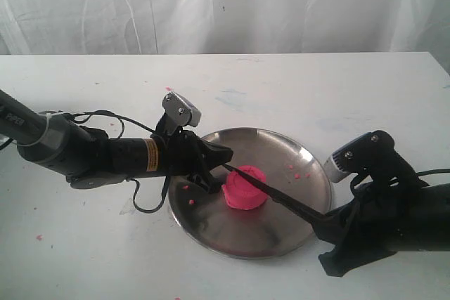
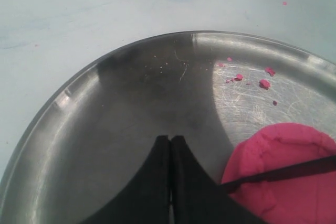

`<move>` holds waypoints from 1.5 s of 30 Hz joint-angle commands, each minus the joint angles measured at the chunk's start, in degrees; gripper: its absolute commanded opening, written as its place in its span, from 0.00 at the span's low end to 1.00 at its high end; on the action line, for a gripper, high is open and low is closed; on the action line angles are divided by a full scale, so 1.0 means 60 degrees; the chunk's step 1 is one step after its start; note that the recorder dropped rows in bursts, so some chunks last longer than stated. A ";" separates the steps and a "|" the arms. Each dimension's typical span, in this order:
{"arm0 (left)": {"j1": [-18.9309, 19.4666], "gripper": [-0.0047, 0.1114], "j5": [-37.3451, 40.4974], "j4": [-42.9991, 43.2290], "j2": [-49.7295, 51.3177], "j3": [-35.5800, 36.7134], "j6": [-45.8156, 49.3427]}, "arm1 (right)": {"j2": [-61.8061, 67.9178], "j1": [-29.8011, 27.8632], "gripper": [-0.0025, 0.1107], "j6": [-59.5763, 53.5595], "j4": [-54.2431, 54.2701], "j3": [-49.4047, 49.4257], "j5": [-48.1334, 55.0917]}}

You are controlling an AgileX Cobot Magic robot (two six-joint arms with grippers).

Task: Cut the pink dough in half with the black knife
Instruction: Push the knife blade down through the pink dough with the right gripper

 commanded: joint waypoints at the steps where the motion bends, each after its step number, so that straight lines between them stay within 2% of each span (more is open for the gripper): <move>1: -0.0041 0.04 0.0597 0.0482 0.0085 0.0110 0.0035 | 0.0172 0.0009 0.02 -0.0051 -0.0094 0.0186 -0.0126; 10: -0.0041 0.04 0.0552 0.0482 0.0085 0.0110 0.0035 | 0.0874 0.0009 0.02 -0.0051 0.0064 0.0151 -0.0140; 45: -0.0041 0.04 0.0292 0.0314 0.0085 0.0110 0.0035 | 0.1052 0.0009 0.02 -0.0051 0.0110 0.0057 -0.0241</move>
